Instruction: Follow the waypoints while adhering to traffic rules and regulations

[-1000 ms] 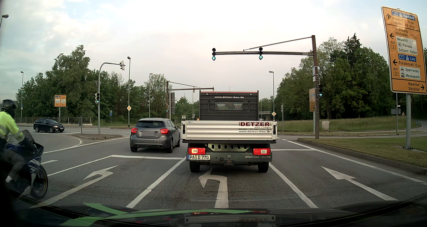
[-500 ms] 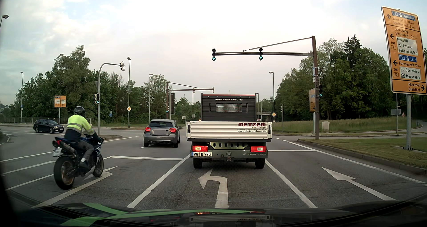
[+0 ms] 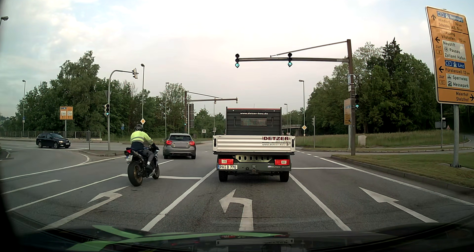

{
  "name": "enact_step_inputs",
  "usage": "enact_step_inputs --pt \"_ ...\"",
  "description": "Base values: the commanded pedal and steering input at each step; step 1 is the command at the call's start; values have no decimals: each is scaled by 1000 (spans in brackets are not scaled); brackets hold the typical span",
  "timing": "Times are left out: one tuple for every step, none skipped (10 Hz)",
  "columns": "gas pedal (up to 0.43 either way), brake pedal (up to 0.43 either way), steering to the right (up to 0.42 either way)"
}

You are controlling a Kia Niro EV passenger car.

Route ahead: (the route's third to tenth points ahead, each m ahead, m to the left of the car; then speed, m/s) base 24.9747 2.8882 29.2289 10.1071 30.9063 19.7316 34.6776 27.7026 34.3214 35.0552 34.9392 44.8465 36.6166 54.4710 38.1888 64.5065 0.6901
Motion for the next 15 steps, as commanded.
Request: enact_step_inputs --pt "98 0 -4" --pt "98 0 -4" --pt "98 0 -4" --pt "98 0 -4" --pt "98 0 -5" --pt "98 0 -4" --pt "110 0 -4" --pt "110 0 -4" --pt "138 0 -4" --pt "157 0 -5" --pt "157 0 -5" --pt "157 0 -4" --pt "157 0 -5" --pt "177 0 -5" --pt "189 0 -4"
